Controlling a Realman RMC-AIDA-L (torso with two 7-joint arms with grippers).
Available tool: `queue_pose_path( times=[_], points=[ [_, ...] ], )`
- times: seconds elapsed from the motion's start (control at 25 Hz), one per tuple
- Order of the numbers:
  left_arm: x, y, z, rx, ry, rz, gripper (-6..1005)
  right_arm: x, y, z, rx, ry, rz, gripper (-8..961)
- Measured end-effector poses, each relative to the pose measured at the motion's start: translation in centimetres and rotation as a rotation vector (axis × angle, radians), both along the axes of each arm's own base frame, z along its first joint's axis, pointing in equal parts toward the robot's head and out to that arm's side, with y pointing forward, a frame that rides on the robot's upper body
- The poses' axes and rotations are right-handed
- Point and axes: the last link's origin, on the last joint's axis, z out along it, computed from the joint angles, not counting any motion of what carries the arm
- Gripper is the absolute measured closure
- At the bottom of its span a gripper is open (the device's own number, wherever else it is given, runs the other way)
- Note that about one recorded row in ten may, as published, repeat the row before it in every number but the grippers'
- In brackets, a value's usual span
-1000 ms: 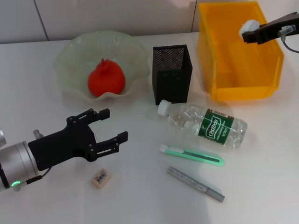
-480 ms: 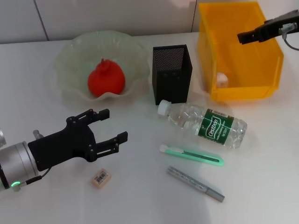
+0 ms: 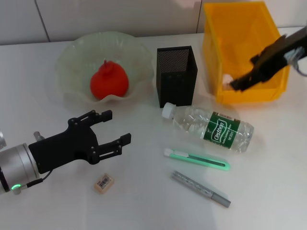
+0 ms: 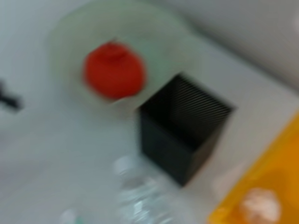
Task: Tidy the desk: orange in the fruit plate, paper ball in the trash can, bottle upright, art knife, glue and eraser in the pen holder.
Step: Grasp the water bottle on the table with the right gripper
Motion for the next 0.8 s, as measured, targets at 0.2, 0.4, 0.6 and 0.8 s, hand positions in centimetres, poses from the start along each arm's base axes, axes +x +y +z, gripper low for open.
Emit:
queue_pose_path(
  times=[0.2, 0.4, 0.6, 0.8],
  points=[
    [0.1, 0.1, 0.0, 0.0, 0.001, -0.001, 185, -0.2, 0.0, -2.9, -0.171, -0.078, 0.033, 128],
    [0.1, 0.2, -0.1, 0.0, 0.0, 0.0, 185, 0.1, 0.7, -5.2, -0.226, -0.176, 0.046, 127],
    [0.1, 0.1, 0.0, 0.003, 0.0, 0.004, 185, 0.4, 1.4, -7.0, -0.248, -0.188, 0.028, 127],
    [0.1, 0.2, 0.0, 0.004, 0.0, 0.005, 185, 0.7, 1.5, -8.8, -0.273, -0.217, 0.015, 127]
  ],
)
